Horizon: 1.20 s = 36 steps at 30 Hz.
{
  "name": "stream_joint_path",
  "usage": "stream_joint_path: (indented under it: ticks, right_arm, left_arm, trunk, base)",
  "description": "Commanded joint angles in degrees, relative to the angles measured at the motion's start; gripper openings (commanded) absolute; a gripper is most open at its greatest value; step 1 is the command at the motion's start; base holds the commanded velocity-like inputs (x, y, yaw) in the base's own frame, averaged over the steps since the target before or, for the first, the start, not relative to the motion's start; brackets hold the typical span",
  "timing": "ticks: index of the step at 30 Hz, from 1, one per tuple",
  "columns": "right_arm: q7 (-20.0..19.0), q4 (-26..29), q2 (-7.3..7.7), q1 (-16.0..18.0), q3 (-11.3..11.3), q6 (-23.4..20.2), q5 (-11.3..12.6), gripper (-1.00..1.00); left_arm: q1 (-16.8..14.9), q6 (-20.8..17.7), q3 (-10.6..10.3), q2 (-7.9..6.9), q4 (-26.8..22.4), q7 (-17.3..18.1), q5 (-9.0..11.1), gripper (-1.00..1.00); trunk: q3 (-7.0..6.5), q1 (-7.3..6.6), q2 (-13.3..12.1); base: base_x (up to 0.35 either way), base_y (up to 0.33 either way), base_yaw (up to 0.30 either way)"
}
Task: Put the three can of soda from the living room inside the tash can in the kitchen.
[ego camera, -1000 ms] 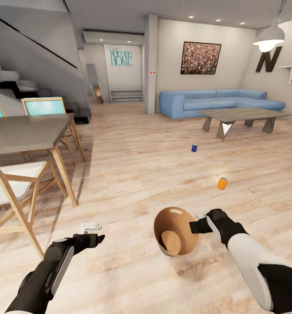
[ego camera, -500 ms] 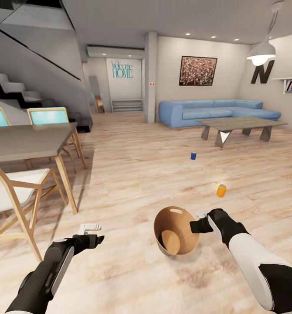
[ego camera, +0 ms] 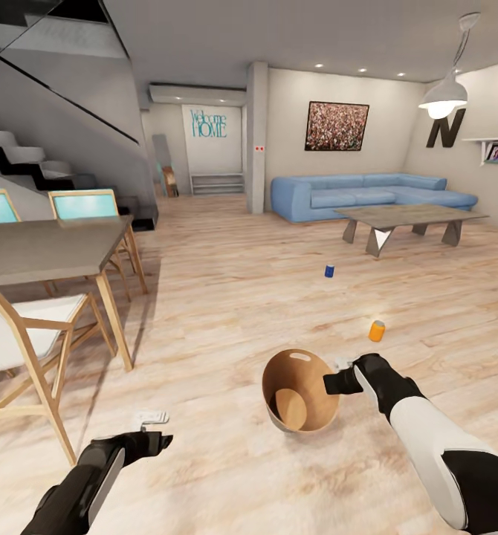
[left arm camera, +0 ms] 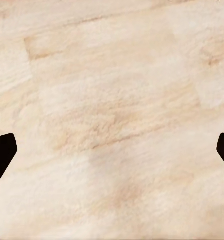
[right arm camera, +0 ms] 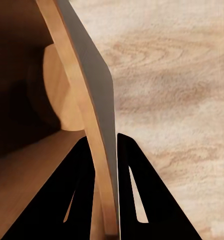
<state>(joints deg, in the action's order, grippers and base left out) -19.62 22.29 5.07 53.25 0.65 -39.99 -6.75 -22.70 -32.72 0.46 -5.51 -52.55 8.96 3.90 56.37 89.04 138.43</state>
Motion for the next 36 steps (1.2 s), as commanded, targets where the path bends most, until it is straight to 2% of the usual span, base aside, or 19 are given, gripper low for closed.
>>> stream_joint_path:
  ticks: [1, 5, 6, 13, 17, 21, 29, 36]
  right_arm:
    - [-0.4, 0.0, -0.01, 0.0, -0.2, -0.2, 1.0, -1.0]
    - [-0.4, 0.2, -0.02, 0.0, -0.2, -0.2, 1.0, -1.0]
    - [-0.4, 0.2, -0.03, 0.0, -0.2, -0.2, 1.0, -1.0]
    - [-0.5, 1.2, -0.04, -0.3, -0.2, -0.1, 1.0, -1.0]
    - [-1.1, 3.1, 0.0, -1.0, -0.2, -0.1, 1.0, -1.0]
    - [-1.6, 4.6, -0.02, -2.2, -0.2, -0.1, 1.0, -1.0]
    - [-3.0, 12.4, 0.12, -5.9, -0.3, -0.1, 1.0, -1.0]
    - [-7.7, 20.2, 2.43, -9.3, -0.3, -0.3, 1.0, -1.0]
  left_arm:
    - [0.0, 0.0, 0.0, 0.0, 0.0, 0.0, 0.0, 1.0]
    - [0.0, 4.2, 0.0, -0.09, 3.1, 0.0, -0.2, 1.0]
    - [0.0, 5.9, 0.0, -0.08, 5.2, 0.0, -0.2, 1.0]
    - [0.0, 10.5, 0.0, -0.09, 16.6, -0.4, -0.1, 1.0]
    - [-0.1, 12.8, 0.0, -0.09, 19.8, -0.6, -0.1, 1.0]
    - [-0.1, 13.6, -0.1, -0.05, 20.8, -0.6, -0.2, 1.0]
    - [-0.1, 14.1, -0.4, -0.03, 23.6, -0.8, -0.2, 1.0]
    - [-0.1, 14.2, -0.5, -0.03, 24.5, -0.8, -0.3, 1.0]
  trunk:
    - [-0.19, -0.23, -0.4]
    - [-0.91, -1.11, -2.0]
    - [-1.09, -1.33, -2.4]
    - [-2.34, -2.87, -5.2]
    - [-3.06, -3.74, -6.8]
    - [-3.78, -4.62, -8.4]
    - [-5.22, -6.38, -11.6]
    - [-6.47, -7.92, -14.4]
  base:
    - [0.0, 0.0, 0.0]
    - [0.0, 0.0, 0.0]
    - [0.0, 0.0, 0.0]
    - [0.0, 0.0, 0.0]
    - [0.0, 0.0, 0.0]
    - [0.0, 0.0, 0.0]
    - [0.0, 0.0, 0.0]
    - [0.0, 0.0, 0.0]
